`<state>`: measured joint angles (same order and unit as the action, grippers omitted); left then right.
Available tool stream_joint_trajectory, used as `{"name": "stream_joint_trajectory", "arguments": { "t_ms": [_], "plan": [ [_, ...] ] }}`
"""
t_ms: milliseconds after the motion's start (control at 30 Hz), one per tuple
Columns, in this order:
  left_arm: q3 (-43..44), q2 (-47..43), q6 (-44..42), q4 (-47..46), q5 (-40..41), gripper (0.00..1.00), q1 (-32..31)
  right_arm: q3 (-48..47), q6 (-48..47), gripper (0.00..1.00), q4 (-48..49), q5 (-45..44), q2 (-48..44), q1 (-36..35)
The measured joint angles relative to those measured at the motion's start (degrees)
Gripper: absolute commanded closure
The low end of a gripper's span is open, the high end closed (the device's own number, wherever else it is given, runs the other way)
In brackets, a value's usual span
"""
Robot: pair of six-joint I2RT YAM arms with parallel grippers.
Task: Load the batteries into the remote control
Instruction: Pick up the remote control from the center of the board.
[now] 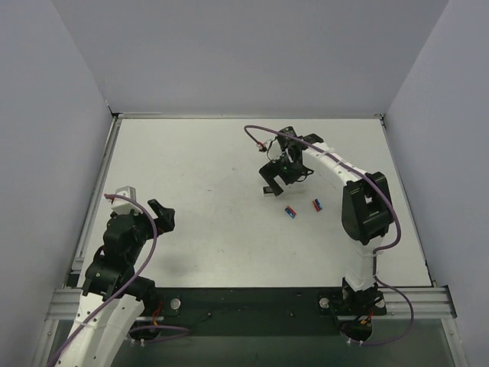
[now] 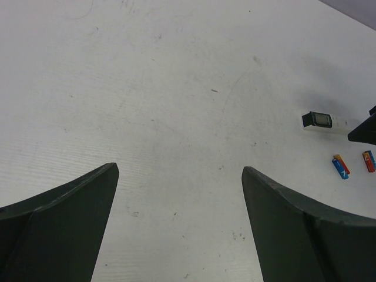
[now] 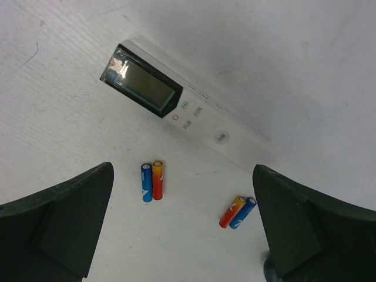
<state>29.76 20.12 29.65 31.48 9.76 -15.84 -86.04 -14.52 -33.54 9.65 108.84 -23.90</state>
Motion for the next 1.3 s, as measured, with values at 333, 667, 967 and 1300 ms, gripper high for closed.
{"name": "stream_joint_trajectory", "arguments": {
  "t_ms": [333, 667, 967, 1300],
  "plan": [
    [0.37, 1.46, -0.31, -0.07, -0.61, 0.03, -0.22, -9.44, -14.58, 0.07, -6.54, 4.00, 8.39, -0.83],
    [0.37, 2.67, -0.35, -0.11, -1.11, 0.03, -0.22, -13.33, -19.41, 0.11, -10.05, 6.03, 14.34, -0.94],
    [0.37, 3.50, -0.33, -0.26, -1.27, 0.03, -0.20, -15.45, -21.09, 0.32, -10.69, 5.60, 18.47, -1.66],
    [0.37, 4.26, -0.37, -1.03, -2.97, 0.03, -0.11, -16.85, -22.40, 0.80, -10.84, 5.64, 19.30, -2.75]
  ]
}}
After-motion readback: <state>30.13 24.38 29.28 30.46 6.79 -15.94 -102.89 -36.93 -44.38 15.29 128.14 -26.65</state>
